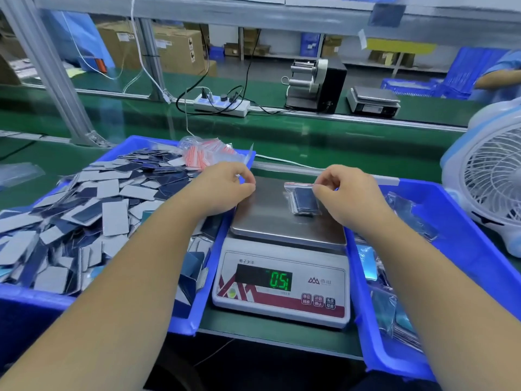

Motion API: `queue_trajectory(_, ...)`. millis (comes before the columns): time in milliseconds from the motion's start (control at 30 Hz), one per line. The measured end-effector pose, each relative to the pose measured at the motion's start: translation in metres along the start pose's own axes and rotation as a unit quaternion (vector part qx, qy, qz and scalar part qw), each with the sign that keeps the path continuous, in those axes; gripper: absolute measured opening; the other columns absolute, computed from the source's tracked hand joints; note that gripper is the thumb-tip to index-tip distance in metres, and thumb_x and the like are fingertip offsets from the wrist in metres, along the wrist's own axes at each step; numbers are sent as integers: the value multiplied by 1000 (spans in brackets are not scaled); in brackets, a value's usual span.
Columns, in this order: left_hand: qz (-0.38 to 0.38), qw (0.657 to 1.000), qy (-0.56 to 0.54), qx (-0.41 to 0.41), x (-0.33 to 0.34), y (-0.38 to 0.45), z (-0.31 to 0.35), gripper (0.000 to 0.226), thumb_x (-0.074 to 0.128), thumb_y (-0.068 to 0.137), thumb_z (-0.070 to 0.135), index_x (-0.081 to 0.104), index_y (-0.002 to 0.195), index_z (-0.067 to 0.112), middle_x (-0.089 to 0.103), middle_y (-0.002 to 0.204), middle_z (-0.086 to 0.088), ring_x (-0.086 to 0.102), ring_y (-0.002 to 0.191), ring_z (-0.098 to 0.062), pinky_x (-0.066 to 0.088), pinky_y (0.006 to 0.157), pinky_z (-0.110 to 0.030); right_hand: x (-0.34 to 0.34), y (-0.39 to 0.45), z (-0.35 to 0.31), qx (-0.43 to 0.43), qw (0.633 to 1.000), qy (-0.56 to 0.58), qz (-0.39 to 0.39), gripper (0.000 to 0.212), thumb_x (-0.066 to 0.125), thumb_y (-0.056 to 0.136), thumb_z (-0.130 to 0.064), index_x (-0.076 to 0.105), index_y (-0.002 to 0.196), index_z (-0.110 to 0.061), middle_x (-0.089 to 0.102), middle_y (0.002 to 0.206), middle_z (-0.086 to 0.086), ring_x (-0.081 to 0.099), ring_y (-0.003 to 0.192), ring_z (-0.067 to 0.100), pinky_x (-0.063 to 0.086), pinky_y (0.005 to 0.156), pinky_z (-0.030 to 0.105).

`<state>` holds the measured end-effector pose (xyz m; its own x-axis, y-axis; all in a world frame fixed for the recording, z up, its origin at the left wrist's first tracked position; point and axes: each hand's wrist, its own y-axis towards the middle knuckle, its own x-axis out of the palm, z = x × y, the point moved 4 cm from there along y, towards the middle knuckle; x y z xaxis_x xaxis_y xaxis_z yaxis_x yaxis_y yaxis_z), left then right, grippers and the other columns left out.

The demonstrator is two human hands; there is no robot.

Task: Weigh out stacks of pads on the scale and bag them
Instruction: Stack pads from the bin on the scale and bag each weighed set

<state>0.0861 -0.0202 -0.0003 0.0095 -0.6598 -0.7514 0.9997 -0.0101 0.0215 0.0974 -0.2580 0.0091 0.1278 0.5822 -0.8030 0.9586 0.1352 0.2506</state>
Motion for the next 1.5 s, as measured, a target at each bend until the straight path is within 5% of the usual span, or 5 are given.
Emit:
queue_trajectory(633,-1,997,-80,1,5,-1,-11,4,60,93,33,62,93,36,40,45,15,36,38,-4,31,51,-28,11,-8,-7,-51,996,-73,-12,22,58,84,-54,55,92,-34,58,78,-11,56,78,15,39,62,30)
queue_trajectory(900,-3,997,-74,0,4,-4,-9,6,61,92,31,65,88,34,41,45,14,36,40,-4,30,52,-29,14,-16,-17,-12,975,-221,-12,68,41,72,-85,52,106,-28,58,93,-6,52,85,22,38,62,33)
queue_trajectory(1167,5,998,-65,21,5,-1,6,9,61,94,30,66,87,34,40,45,11,35,38,-5,28,48,-28,4,-13,-19,-37,981,-184,-38,14,58,76,-27,48,83,-20,53,79,2,54,79,31,31,52,29)
queue_trajectory(1333,-19,997,-46,57,6,0,17,7,63,94,32,67,88,34,41,46,12,35,39,-5,29,49,-28,-44,-11,36,86,977,-196,-22,20,61,78,-31,55,93,-17,59,79,2,55,73,26,32,48,26)
queue_trajectory(1500,-46,996,-45,61,14,2,10,8,66,93,33,69,87,38,48,48,13,40,41,-2,30,52,-28,-56,-23,68,159,944,-260,-130,27,61,78,-46,60,72,-20,63,70,-3,58,66,17,48,58,29)
